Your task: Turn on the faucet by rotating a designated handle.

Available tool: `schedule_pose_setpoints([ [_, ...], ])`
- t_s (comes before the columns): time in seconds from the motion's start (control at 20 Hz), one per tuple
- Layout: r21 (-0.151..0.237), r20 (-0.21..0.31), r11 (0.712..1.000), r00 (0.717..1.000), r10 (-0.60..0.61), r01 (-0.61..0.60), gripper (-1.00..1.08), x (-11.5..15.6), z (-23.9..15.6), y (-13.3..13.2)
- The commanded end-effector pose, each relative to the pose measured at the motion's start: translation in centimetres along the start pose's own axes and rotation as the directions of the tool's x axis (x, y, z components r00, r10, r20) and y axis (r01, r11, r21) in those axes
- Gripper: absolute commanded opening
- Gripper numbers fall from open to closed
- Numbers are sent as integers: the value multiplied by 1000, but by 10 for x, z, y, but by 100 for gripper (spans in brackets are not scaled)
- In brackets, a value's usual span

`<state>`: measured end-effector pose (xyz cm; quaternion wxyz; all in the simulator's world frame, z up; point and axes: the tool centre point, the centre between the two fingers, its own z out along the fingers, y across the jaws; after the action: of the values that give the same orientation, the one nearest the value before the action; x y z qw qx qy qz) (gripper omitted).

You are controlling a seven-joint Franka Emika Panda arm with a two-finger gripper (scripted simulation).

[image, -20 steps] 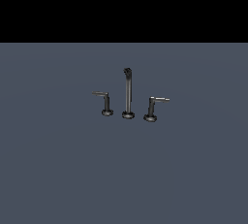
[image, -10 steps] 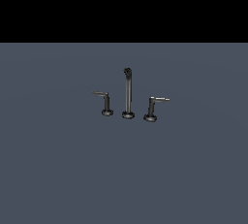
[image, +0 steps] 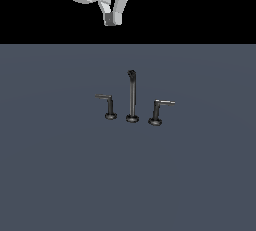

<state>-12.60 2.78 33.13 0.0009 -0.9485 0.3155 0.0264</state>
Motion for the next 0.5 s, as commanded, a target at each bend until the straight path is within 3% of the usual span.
schedule_pose_setpoints([
  [0.0, 4, -2, 998, 998, 70, -70, -100, 15, 15, -7],
  [0.45, 15, -7, 951, 951, 310, -310, -100, 72, 65, -21],
])
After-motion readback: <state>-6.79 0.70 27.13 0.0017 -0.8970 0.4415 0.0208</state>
